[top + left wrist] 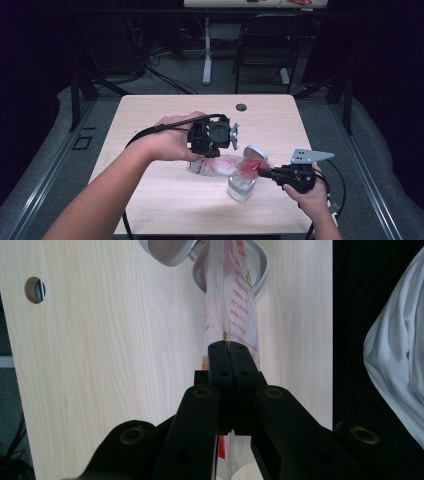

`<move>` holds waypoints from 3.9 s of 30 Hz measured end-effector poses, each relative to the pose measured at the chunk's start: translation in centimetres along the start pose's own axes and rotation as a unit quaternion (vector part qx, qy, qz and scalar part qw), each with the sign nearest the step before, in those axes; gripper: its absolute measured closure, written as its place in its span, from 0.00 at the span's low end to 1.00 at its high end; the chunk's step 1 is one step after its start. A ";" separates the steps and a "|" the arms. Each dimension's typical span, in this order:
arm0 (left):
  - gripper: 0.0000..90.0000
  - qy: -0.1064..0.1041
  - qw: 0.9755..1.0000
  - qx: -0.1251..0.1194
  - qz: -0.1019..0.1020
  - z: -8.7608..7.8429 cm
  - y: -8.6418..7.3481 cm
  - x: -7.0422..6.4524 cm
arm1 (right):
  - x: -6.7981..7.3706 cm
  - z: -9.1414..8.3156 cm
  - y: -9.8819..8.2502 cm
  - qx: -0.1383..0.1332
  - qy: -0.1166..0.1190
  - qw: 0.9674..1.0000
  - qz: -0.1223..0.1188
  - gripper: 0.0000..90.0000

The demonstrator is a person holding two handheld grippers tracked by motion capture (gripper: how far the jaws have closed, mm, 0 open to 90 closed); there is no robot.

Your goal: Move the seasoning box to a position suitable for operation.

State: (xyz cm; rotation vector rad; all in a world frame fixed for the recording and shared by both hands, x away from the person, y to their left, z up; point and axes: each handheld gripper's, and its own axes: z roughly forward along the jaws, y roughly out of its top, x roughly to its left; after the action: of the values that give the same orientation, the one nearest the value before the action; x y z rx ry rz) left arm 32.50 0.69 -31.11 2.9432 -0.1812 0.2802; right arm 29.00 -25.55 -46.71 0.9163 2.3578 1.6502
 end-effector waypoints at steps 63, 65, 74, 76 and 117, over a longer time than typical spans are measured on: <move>1.00 -0.001 1.000 -0.015 -0.020 1.0 -0.8 0.3 | -0.2 0.4 -0.3 0.004 -0.001 1.000 0.003 1.00; 1.00 -0.002 1.000 -0.010 -0.014 1.0 -0.8 0.3 | -0.2 0.4 -0.3 0.005 0.000 1.000 0.004 1.00; 1.00 -0.001 1.000 -0.010 -0.014 1.0 -0.8 0.3 | -0.1 0.4 -0.2 0.005 -0.001 1.000 0.002 1.00; 1.00 0.000 1.000 -0.011 -0.013 1.0 -0.8 0.3 | -0.2 0.4 -0.2 0.006 -0.001 1.000 0.001 1.00; 1.00 0.007 1.000 0.002 0.001 0.2 0.4 0.3 | -0.4 0.2 -0.4 -0.004 0.002 1.000 0.006 1.00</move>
State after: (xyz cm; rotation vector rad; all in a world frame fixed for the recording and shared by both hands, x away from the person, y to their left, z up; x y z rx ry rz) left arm 32.76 0.23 -31.14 2.9435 -0.1833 0.3023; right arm 29.22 -25.73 -47.25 0.9271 2.3527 1.6657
